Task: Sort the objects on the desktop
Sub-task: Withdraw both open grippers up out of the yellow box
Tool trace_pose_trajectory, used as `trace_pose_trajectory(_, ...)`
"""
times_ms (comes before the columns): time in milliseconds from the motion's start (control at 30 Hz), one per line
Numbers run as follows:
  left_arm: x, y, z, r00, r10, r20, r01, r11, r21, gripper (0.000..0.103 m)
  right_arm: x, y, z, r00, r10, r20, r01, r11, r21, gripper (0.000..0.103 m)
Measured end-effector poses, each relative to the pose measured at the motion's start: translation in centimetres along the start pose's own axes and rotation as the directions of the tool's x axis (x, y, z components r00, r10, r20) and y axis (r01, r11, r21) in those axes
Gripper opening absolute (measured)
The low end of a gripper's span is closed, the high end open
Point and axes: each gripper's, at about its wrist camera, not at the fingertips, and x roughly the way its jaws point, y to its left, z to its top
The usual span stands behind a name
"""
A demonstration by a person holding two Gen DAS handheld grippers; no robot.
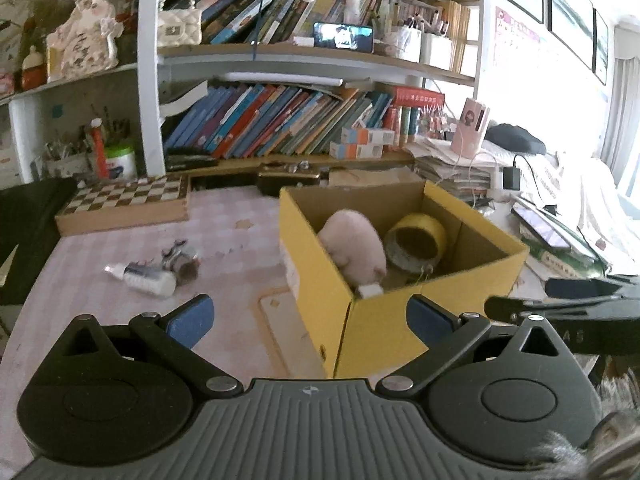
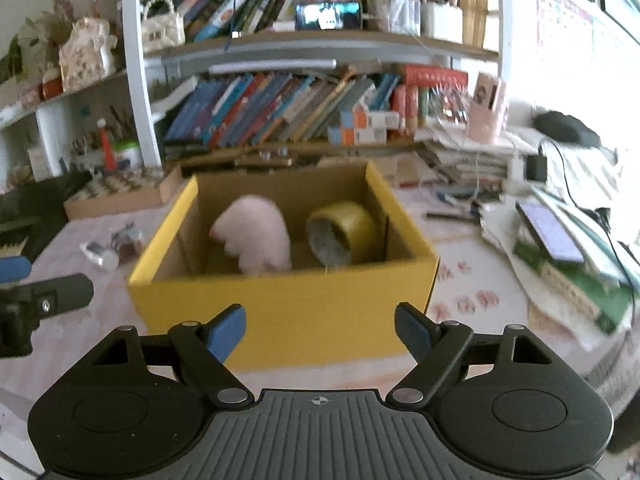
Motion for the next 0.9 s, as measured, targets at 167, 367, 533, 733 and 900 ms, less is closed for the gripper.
trace_pose_trajectory(167,-1.0,1.9,-2.2,0.996,0.036,-0.08,-0.039,0.999,-0.032,0.103,-1.5,2.5,-2.5,0.998,-0.013,-0.057,0.013,1.0,0.012,0.084)
trace_pose_trajectory(367,-2.8,4.3,-3.4,0.995,0.025,-0.095,-0.026,1.0,-0.01,0.103,-2.8,5.7,-4.2,0.996,0.004,-0.091,-0.002,1.0,0.015,0.084)
trace_pose_trajectory(533,-3.9,6.2,-4.3,0.992,0.022,-0.123,-0.022,1.0,-0.001,0.103,-3.5,8.2,-5.2,0.993,0.02,-0.115,-0.018,1.0,0.019,0.085)
trace_pose_trajectory(733,-4.9,8.8,-5.1,0.989,0.027,-0.148,-0.026,1.0,0.006,0.103,-3.7,11.3,-6.2,0.988,0.053,-0.148,-0.053,0.999,0.007,0.085)
trace_pose_trajectory(900,-5.9,10.7,-5.7,0.988,0.036,-0.149,-0.035,0.999,0.008,0.103,-4.1,13.6,-6.7,0.987,0.069,-0.144,-0.07,0.998,-0.004,0.085)
